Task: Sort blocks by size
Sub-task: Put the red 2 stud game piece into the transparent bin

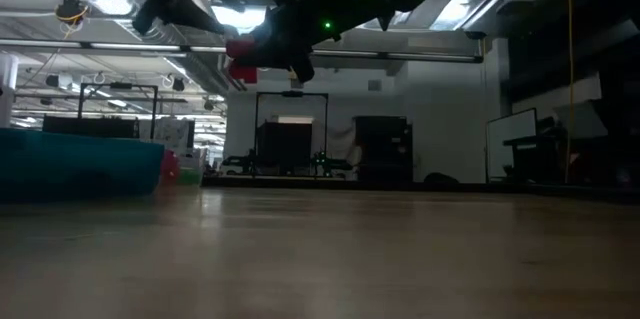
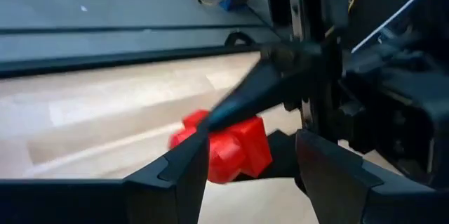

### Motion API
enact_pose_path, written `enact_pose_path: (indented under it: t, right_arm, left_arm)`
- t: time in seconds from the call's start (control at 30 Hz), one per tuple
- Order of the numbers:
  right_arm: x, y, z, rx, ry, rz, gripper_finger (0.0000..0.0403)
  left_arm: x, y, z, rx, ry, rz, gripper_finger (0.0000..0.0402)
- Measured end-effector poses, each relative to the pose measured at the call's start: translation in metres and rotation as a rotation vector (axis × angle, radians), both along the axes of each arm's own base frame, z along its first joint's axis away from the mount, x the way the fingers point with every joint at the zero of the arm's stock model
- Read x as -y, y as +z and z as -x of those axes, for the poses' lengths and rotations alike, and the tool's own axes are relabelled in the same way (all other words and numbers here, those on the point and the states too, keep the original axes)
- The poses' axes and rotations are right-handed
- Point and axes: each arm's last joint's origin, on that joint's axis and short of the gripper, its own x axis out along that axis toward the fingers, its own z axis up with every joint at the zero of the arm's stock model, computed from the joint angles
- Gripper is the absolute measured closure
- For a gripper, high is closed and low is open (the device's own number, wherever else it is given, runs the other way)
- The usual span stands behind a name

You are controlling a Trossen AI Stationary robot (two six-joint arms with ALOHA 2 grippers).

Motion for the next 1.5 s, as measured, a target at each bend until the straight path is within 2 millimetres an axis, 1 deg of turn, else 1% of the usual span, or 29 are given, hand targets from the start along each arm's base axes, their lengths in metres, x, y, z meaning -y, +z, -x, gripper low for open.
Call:
enact_pose_path:
  t: [0.13,0.3,0.5,0.6,0.77,0.87,1.0,1.13,1.27,1.37,1.5]
  right_arm:
    - [0.001,0.0,0.0,-0.006,-0.019,0.008,0.0242]
    - [0.003,-0.001,0.001,-0.018,-0.099,0.035,0.0259]
    - [0.005,-0.006,0.004,-0.08,-0.189,0.064,0.0241]
    - [0.006,-0.009,0.005,-0.108,-0.216,0.074,0.0242]
    - [0.006,-0.01,0.006,-0.129,-0.221,0.076,0.0256]
    - [0.006,-0.01,0.006,-0.131,-0.222,0.075,0.0252]
    - [0.006,-0.013,0.007,-0.155,-0.221,0.074,0.0241]
    - [0.005,-0.012,0.007,-0.152,-0.217,0.073,0.0247]
    - [0.0,-0.012,0.006,-0.147,-0.208,0.075,0.0253]
    - [-0.002,-0.013,0.006,-0.158,-0.217,0.084,0.0248]
    - [-0.002,-0.013,0.007,-0.165,-0.218,0.079,0.0243]
  left_arm:
    - [-0.001,-0.008,-0.011,-0.023,-0.027,0.023,0.0204]
    - [-0.004,-0.01,-0.013,-0.046,-0.029,0.019,0.0204]
    - [-0.01,-0.011,-0.014,-0.055,0.0,0.014,0.0204]
    - [-0.015,-0.014,-0.017,-0.055,0.031,0.028,0.0204]
    - [-0.022,-0.028,-0.029,-0.074,0.077,0.065,0.0204]
    - [-0.023,-0.033,-0.034,-0.071,0.09,0.076,0.0204]
    - [-0.023,-0.035,-0.039,-0.059,0.084,0.071,0.0204]
    - [-0.023,-0.039,-0.042,-0.072,0.09,0.073,0.0204]
    - [-0.025,-0.044,-0.047,-0.058,0.109,0.087,0.0204]
    - [-0.026,-0.046,-0.051,-0.067,0.1,0.071,0.0203]
    - [-0.027,-0.046,-0.051,-0.047,0.106,0.092,0.0204]
